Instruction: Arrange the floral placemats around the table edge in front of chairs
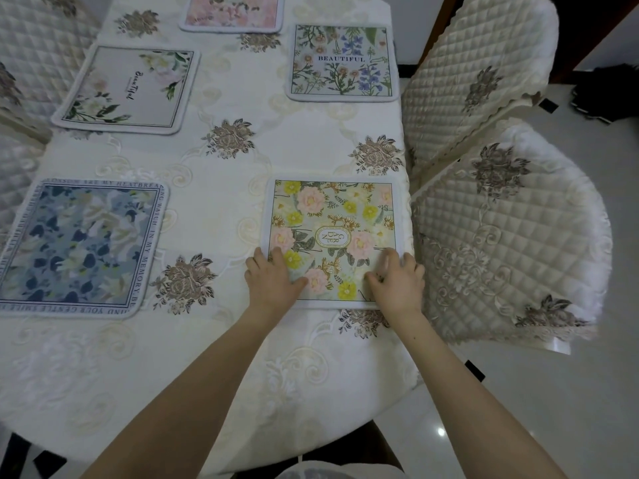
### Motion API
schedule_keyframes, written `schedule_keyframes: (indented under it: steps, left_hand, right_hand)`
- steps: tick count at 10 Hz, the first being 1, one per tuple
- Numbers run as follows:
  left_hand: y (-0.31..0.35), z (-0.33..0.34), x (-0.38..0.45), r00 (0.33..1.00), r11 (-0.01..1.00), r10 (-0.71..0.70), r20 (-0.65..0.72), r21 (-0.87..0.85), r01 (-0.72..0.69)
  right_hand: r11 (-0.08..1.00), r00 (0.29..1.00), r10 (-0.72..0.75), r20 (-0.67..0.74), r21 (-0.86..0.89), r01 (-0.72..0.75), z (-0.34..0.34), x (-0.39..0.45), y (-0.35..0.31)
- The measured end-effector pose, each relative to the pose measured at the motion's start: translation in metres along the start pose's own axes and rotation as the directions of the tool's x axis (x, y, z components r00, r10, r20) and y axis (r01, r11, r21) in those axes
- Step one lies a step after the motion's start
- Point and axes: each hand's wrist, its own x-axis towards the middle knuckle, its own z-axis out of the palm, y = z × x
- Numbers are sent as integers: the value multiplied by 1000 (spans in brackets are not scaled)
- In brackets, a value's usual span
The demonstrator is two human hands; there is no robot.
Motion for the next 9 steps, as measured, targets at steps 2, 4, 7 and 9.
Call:
schedule_keyframes:
  steps: [2,4,7,9]
  left_hand:
    - [3,9,-5,999,998,42,3,54,-42]
    - [0,16,-1,950,949,310,-18,66,-309]
    - [4,17,-1,930,930,364,54,37,-367]
    - [8,-8,9,924,933,360,125,-50,-357]
  right_hand:
    - [999,1000,14,23,-39,-13,-5,3,9]
    - [966,971,-240,6,-98,239,-3,3,7]
    - [938,937,-331,107,-69,339,12,-1,2]
    - [955,953,-295,66,33,293,-5,9,-18]
